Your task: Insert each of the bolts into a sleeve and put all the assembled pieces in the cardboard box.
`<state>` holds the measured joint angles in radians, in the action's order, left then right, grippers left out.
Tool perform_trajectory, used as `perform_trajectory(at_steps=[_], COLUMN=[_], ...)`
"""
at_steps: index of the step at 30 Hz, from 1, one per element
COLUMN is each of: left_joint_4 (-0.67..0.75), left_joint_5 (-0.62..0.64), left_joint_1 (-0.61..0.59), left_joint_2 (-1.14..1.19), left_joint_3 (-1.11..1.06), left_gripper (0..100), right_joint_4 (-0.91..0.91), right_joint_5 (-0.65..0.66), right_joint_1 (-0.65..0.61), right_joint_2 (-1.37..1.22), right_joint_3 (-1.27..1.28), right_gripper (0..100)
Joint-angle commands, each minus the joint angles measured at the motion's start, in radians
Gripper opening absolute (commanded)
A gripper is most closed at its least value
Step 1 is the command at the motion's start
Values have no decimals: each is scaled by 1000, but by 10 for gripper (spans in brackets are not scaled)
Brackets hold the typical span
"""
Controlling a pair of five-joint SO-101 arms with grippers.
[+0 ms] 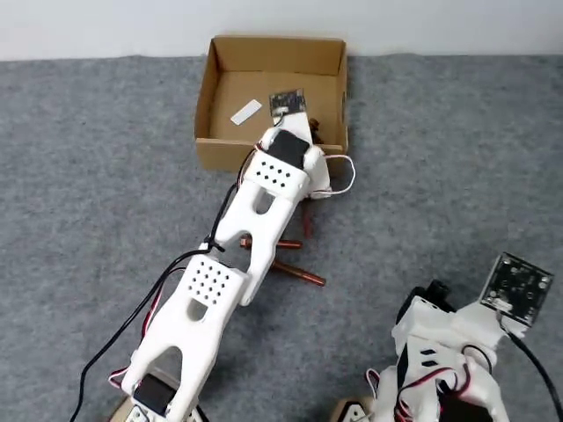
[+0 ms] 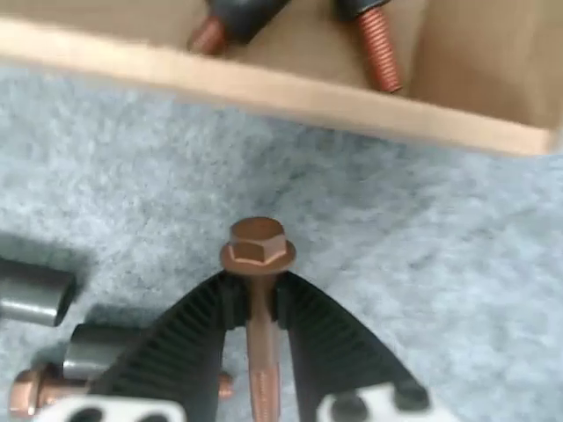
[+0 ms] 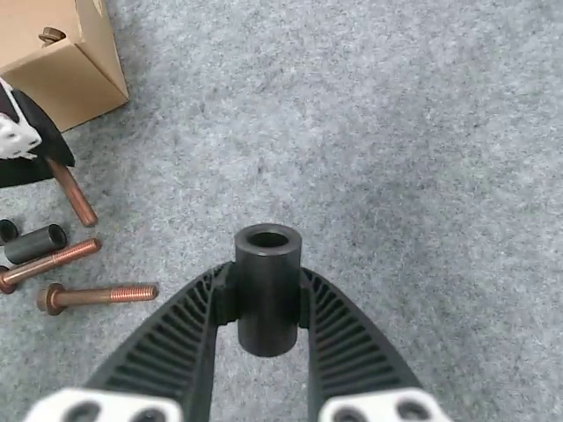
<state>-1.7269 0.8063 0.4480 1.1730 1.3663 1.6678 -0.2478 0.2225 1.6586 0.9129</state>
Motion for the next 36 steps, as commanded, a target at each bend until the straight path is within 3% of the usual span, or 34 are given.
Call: perform_trajectory(at_steps=[1, 8, 11, 16, 24, 30, 36], left_joint_4=[-31, -32, -32, -31, -11, 178, 411], left_joint_5=[-64, -100, -101, -103, -169, -267, -382], left_joint_1=[0, 3, 21, 69, 71, 71, 69], left_joint_2=[-175, -465, -620, -942, -1456, -1867, -2259], left_joint_3=[56, 47, -54, -418, -1047, -1521, -1991], left_gripper=[4, 4, 4, 4, 4, 4, 4], right_joint_4=[-24, -24, -24, -24, -24, -24, -47], right_joint_5=[12, 55, 69, 69, 60, 58, -69], right_joint_1=[2, 2, 2, -1, -176, -246, -406], right_joint_2=[4, 5, 5, 5, 5, 5, 5], right_joint_3=[-11, -11, -11, -11, -6, -5, -5], right_gripper=[8, 8, 8, 8, 8, 8, 8])
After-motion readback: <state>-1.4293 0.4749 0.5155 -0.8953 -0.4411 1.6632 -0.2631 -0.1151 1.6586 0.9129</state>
